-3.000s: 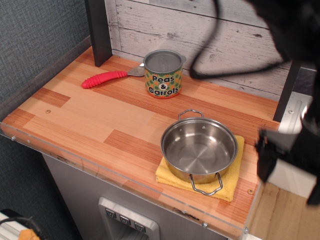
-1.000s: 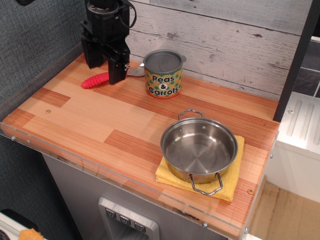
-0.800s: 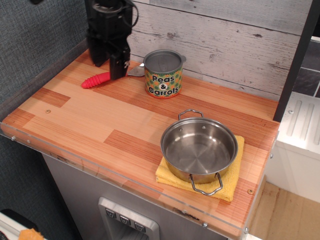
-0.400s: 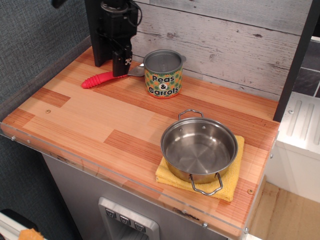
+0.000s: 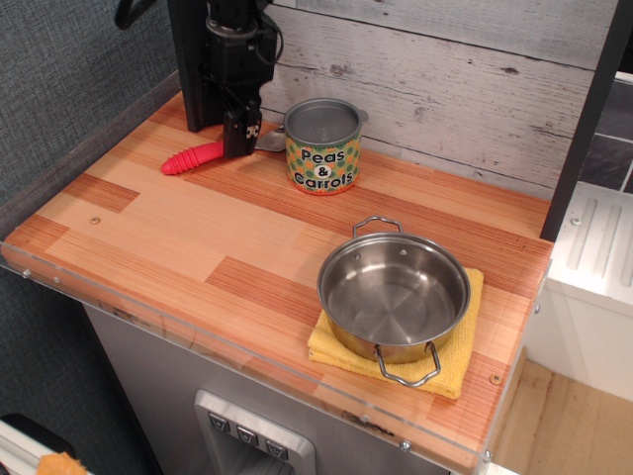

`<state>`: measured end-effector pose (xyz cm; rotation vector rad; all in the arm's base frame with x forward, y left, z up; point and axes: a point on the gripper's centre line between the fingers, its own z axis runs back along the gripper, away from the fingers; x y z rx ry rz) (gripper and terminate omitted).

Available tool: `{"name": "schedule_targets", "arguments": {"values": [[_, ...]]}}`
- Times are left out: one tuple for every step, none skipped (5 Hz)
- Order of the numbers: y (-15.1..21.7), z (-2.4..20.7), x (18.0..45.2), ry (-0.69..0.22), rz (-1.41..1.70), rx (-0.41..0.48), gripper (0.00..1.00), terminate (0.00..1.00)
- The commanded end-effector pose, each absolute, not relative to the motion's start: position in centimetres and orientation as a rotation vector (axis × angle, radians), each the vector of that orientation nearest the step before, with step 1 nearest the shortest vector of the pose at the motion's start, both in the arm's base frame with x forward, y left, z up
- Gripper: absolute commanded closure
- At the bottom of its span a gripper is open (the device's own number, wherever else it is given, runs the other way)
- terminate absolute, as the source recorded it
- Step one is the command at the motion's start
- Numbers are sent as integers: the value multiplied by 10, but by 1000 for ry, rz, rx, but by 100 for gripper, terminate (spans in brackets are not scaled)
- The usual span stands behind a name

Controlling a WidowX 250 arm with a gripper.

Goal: Pick up the red spoon and place it on the left of the pot

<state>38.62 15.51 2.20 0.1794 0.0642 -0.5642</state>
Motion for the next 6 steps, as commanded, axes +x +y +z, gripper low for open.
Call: {"name": "schedule_targets", "arguments": {"values": [[154, 33, 394, 39, -556, 173, 0, 0], [152, 30, 395, 51, -556, 174, 100, 0], [152, 29, 393, 59, -537, 187, 100, 0], [153, 39, 386, 68, -507, 207, 100, 0], [149, 51, 378, 76, -475, 213, 100, 0], [141, 61, 366, 107, -417, 220, 100, 0]]}}
